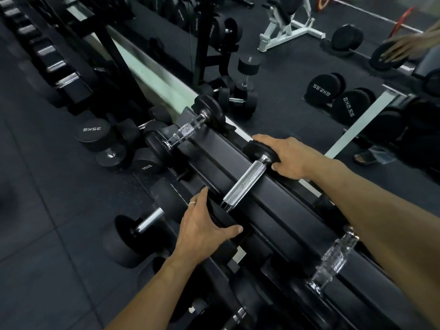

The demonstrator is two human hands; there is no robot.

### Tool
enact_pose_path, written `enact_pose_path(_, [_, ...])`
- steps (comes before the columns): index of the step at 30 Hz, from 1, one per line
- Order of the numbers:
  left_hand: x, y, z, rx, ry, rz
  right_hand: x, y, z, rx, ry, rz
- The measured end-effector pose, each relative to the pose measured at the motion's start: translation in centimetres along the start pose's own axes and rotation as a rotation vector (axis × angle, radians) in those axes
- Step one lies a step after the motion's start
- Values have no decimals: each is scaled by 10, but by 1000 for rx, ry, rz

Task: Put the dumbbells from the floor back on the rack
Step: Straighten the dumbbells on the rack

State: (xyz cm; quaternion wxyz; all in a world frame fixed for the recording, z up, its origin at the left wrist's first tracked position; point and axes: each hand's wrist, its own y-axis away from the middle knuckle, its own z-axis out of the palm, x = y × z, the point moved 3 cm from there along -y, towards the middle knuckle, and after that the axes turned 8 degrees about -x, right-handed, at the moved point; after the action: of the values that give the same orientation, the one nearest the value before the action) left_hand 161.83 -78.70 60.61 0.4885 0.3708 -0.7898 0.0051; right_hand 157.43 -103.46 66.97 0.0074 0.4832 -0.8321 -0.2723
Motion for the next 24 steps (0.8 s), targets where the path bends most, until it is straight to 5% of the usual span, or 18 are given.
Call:
enact_pose_path(9, [1, 9, 1, 43, 17, 33, 6, 32, 4, 104, -116, -36])
enact_pose_path(17, [11, 55, 14, 288, -166, 126, 20, 117, 16, 254, -305, 109])
enact_pose_path(24, [26, 102, 68, 182, -163, 248, 55, 202, 34, 410, -345, 299])
